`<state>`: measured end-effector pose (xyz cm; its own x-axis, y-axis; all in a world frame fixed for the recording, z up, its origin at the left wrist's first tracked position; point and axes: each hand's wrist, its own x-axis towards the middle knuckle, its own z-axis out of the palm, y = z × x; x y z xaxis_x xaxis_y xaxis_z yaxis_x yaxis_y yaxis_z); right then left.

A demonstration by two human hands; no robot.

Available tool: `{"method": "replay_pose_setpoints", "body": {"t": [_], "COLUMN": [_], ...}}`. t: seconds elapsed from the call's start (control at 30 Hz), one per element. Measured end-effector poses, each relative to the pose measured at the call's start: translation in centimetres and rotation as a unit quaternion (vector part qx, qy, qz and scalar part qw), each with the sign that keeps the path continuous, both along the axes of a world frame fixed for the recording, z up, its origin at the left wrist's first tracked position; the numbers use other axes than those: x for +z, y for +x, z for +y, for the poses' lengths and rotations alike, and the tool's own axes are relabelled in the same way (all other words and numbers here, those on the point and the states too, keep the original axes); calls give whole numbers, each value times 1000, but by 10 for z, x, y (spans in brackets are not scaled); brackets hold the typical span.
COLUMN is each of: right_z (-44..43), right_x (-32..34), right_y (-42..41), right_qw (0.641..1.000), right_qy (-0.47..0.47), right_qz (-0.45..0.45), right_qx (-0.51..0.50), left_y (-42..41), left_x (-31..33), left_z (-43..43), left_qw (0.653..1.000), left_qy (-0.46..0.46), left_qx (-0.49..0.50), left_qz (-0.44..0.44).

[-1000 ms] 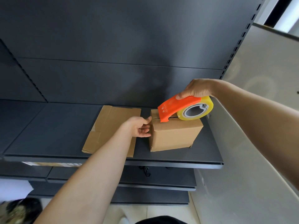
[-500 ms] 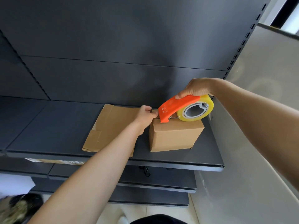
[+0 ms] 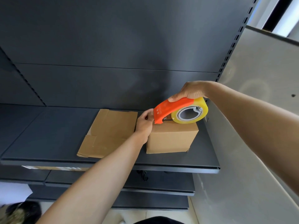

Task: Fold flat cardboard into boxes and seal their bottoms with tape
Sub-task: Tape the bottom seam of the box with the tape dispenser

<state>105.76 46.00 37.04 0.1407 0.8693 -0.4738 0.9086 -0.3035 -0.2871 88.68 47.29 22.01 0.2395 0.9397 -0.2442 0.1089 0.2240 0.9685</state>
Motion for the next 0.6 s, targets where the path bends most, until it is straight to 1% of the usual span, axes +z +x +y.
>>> {"method": "replay_pose_setpoints", "body": {"t": [0.13,0.23,0.43,0.6], "right_z": [0,-4,-6,-9], "right_x": [1,2,-1,-1], "right_y": [2,6,18,19], "right_qw": [1000,1000,1000,1000], "right_qy": [-9,-5,-9,-15], "right_qz": [6,10,20,22], "right_qx": [-3,-5,-5,-2], "left_y": [3,1,0,2], "left_x": [0,3,6,7], "left_z": [4,6,11,14], "left_qw": [998,996,994,990], "left_qy": [46,68,75,83], "left_qx": [-6,-12,-39,-42], "left_qz": [44,59,71,104]}}
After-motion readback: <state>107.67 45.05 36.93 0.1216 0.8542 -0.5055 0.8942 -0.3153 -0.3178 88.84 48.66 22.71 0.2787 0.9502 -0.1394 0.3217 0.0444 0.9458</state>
